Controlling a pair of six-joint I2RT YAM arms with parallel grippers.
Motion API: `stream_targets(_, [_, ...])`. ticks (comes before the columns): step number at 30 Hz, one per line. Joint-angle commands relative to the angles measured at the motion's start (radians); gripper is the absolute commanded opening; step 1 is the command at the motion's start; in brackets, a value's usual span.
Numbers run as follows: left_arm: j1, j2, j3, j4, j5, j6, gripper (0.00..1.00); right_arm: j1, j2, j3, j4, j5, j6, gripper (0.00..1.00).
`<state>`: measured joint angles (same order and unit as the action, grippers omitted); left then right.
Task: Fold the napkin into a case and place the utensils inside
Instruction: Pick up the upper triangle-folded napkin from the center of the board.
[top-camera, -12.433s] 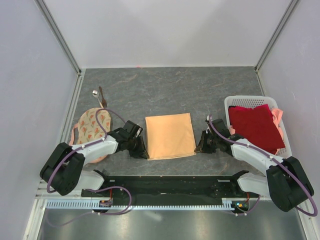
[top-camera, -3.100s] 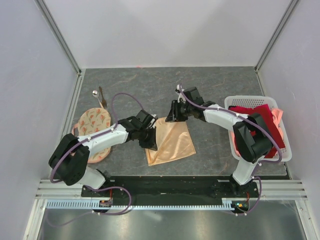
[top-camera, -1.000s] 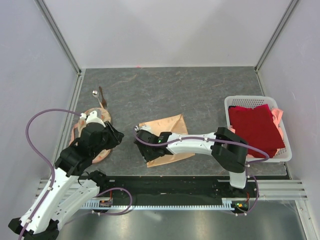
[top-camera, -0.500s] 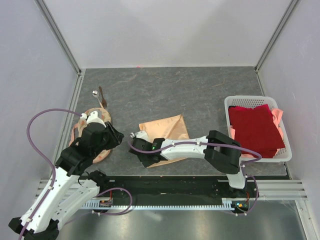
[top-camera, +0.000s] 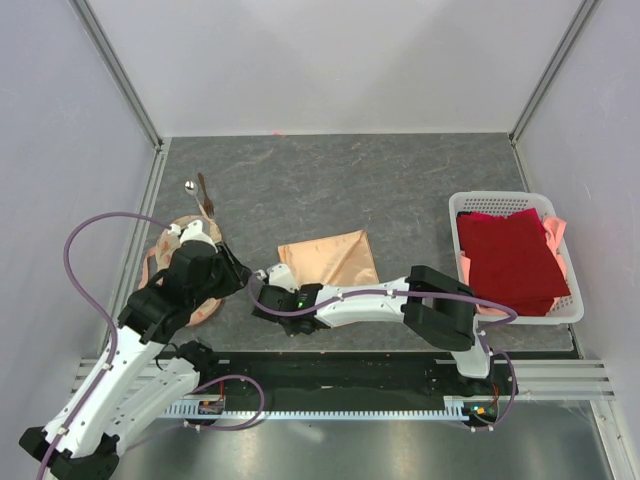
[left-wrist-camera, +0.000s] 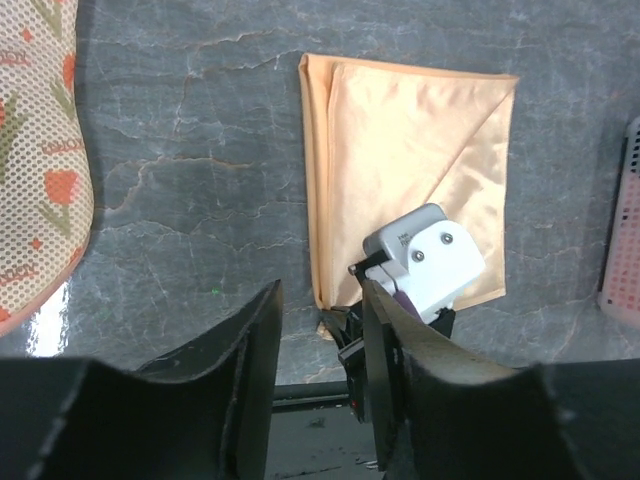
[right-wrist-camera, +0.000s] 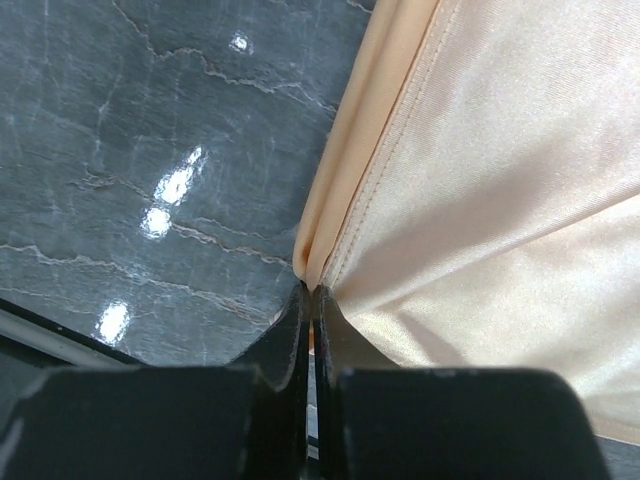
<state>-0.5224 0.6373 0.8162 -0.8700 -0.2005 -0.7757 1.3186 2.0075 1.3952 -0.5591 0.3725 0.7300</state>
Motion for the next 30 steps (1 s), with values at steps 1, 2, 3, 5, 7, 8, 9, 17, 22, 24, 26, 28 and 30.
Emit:
stream_targets(1, [0.024,0.056,0.024,0.012,0.058,0.016,0.49,0.004,-0.007,-0.045,-0.058,0.075,-0.018,0.0])
stream_targets(2, [0.048,0.071,0.023,0.017,0.076,0.015,0.5,0.004,-0.024,-0.053,-0.056,0.083,-0.018,0.0])
stream_targets(3, [0.065,0.1,0.02,0.023,0.096,0.016,0.51,0.004,-0.044,-0.062,-0.052,0.086,-0.021,0.0])
stream_targets(5, [0.132,0.131,0.017,0.063,0.189,0.023,0.53,0.002,-0.108,-0.1,-0.018,0.072,-0.038,0.0])
stream_targets(7, [0.206,0.189,0.0,0.138,0.327,0.024,0.53,-0.001,-0.172,-0.148,0.03,0.03,-0.049,0.0])
stream_targets(8, [0.223,0.215,-0.009,0.169,0.373,0.021,0.53,-0.007,-0.193,-0.163,0.043,0.013,-0.05,0.0])
stream_targets(9, [0.242,0.273,-0.029,0.208,0.418,0.015,0.54,-0.01,-0.211,-0.18,0.056,0.002,-0.052,0.0])
stream_targets(17, [0.271,0.6,-0.046,0.518,0.728,-0.03,0.56,-0.061,-0.395,-0.331,0.137,-0.113,-0.095,0.0])
stream_targets(22, [0.269,0.665,-0.094,0.612,0.71,-0.085,0.7,-0.113,-0.458,-0.378,0.166,-0.158,-0.104,0.0])
stream_targets(24, [0.268,0.693,-0.101,0.615,0.678,-0.095,0.71,-0.119,-0.476,-0.386,0.18,-0.172,-0.109,0.0])
stream_targets(26, [0.262,0.74,-0.095,0.618,0.678,-0.096,0.72,-0.128,-0.48,-0.387,0.186,-0.181,-0.107,0.0])
stream_targets(28, [0.248,0.774,-0.088,0.617,0.674,-0.105,0.72,-0.134,-0.481,-0.387,0.195,-0.187,-0.109,0.0])
stream_targets(30, [0.234,0.831,-0.068,0.618,0.647,-0.111,0.72,-0.133,-0.48,-0.389,0.203,-0.196,-0.109,0.0])
